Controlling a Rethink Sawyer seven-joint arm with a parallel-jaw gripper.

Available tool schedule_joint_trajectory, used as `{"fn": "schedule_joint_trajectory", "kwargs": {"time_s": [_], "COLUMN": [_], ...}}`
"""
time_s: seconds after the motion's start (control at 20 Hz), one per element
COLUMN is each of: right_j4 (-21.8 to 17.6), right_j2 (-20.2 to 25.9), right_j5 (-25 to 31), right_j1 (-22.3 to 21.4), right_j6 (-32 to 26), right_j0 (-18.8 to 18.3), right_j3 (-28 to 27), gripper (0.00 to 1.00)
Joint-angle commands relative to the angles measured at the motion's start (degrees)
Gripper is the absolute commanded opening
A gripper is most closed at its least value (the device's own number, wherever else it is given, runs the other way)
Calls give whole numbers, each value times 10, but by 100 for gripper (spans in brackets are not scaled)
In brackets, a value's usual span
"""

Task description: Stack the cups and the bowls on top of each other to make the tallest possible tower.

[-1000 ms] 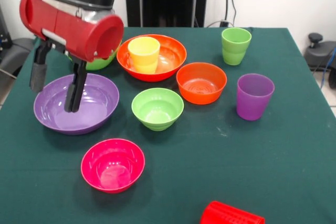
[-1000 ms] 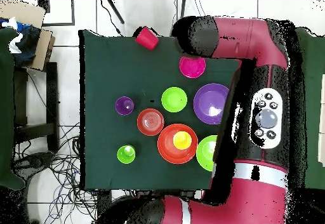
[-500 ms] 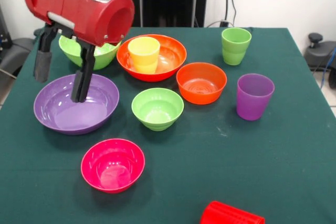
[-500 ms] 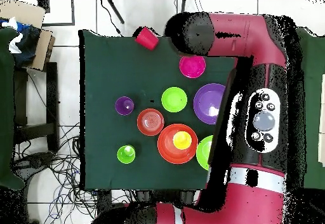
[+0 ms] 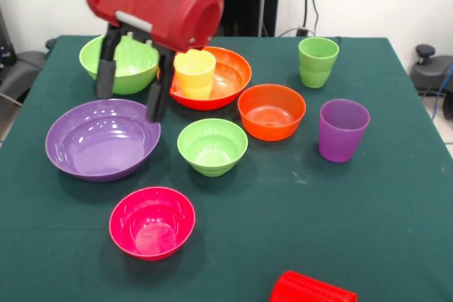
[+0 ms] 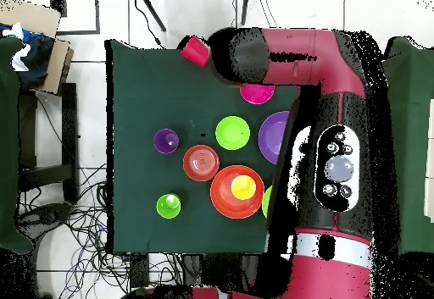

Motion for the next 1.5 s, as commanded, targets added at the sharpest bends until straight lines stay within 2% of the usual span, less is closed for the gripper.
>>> {"fn": "schedule_joint_trajectory", "kwargs": {"time_s": [0.05, 0.9, 1.5], "right_j4": [-2, -26, -37], "right_j2": [23, 12, 2], "right_j5": [46, 10, 13], "right_j1": [-17, 16, 24], "right_j6": [-56, -50, -41], "right_j0": [24, 27, 38], "right_j3": [94, 60, 39], "gripper": [100, 100, 100]}}
